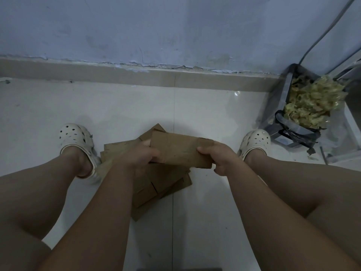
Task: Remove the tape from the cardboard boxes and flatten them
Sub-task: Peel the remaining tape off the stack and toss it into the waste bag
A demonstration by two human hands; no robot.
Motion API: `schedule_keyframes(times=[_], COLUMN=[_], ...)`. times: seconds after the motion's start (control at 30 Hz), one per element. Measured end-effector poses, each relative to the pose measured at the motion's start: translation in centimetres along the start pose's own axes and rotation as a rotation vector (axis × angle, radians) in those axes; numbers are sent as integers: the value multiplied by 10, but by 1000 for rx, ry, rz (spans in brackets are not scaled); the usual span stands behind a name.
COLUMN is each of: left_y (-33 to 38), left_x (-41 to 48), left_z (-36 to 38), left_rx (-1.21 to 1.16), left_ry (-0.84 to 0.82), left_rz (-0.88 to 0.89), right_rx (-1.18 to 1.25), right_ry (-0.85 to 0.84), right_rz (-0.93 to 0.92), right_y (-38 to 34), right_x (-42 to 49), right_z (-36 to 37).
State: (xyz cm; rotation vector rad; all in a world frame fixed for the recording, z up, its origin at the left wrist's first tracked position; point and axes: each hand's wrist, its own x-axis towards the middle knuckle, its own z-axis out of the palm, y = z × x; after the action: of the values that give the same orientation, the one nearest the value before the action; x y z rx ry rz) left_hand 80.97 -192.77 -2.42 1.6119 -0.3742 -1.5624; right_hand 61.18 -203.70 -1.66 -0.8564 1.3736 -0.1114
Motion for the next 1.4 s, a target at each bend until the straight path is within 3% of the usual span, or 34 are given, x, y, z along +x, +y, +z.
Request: schedule_keyframes(times=[0.17,0.27,0.43,0.53,0.6,0.63,0.7,0.77,0.8,0.87,0.93,1.07,1.2,1.4], left_y=[-5,-9,-20,-28,-35,-40,-52,-66,-72,-85,-98,-118,-121,-137], left_x=[1,5,10,18,23,24,23,21,19,14,9,15,31,52], left_z=[2,-1,-2,4,6,8,11,16,21,27,27,0,-29,-56], left_rx=[-422,-368,-336,-317,-364,-396,-495,-622,-680,-746,-706,-569,-290,-75], left_ry=[227,279,215,366,483,523,544,459,393,288,300,643,1014,1024], left_rz=[-88,-171,-232,-121,-54,-44,-65,-109,-141,-217,-266,-275,-273,-326], right_rx=[170,106,-171,-244,-142,-10,242,226,154,48,-1,-183,-311,-664], right_ry=[-223,-255,52,391,530,490,226,-48,-85,26,112,90,-27,-125], right_rz=[-74,-164,-310,-466,-346,-241,-10,69,23,-112,-187,-276,-292,-292], right_y=[8,6,11,21,25,27,28,34,38,47,52,59,52,44], right_x=[0,1,2,9,11,11,8,5,6,11,16,32,53,99], right_z=[4,10,13,14,16,16,17,26,34,47,54,49,46,58])
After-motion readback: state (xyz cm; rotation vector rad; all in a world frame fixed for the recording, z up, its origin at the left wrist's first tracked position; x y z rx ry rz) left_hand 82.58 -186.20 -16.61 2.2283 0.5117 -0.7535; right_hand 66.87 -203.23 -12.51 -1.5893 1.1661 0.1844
